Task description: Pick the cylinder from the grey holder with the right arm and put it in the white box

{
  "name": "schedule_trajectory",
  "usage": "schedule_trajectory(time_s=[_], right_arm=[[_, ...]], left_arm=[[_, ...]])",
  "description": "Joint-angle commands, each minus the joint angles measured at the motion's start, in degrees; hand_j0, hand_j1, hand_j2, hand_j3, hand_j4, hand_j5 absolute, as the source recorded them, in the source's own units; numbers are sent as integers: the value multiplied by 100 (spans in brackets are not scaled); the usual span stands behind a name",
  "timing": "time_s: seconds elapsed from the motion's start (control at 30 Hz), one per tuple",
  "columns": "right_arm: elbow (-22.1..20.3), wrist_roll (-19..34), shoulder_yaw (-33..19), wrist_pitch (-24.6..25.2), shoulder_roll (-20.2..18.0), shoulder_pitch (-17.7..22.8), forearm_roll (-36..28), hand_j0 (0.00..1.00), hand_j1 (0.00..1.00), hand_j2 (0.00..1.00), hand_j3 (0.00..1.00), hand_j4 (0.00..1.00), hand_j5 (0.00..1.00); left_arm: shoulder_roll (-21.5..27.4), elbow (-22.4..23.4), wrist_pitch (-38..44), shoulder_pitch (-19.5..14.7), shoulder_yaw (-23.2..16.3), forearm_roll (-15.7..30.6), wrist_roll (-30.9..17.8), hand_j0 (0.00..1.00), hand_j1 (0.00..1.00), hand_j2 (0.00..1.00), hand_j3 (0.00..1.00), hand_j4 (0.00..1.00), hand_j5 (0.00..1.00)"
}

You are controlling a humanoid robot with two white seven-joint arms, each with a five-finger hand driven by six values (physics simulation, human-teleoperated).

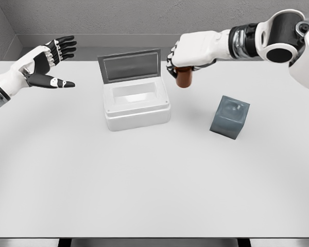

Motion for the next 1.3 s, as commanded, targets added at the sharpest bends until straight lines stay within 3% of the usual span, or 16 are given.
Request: schedule_trajectory(time_s=[0.0, 0.47, 0.8, 1.0, 1.27], right_arm=[[167, -3, -6, 13, 139, -9, -14, 49, 49, 49, 49, 49, 49], [642, -3, -14, 13, 727, -18, -6, 49, 49, 49, 49, 49, 49], [739, -3, -14, 13, 903, -97, -6, 49, 49, 49, 49, 49, 49], [1125, -3, -14, 13, 1185, -132, 3, 49, 49, 49, 49, 49, 49], [1301, -3, -6, 13, 1378, -132, 12, 49, 49, 49, 49, 49, 49]], left_arm=[[15, -4, 2, 0, 9, 34, 0, 100, 100, 100, 100, 100, 100], [-99, -4, 10, 18, 9, 43, 0, 100, 100, 100, 100, 100, 100], [-143, 14, 10, 9, 62, 34, 0, 100, 100, 100, 100, 100, 100], [-143, 31, 10, 9, 62, 34, 0, 100, 100, 100, 100, 100, 100], [-152, 31, 10, 0, 62, 34, 0, 100, 100, 100, 100, 100, 100]])
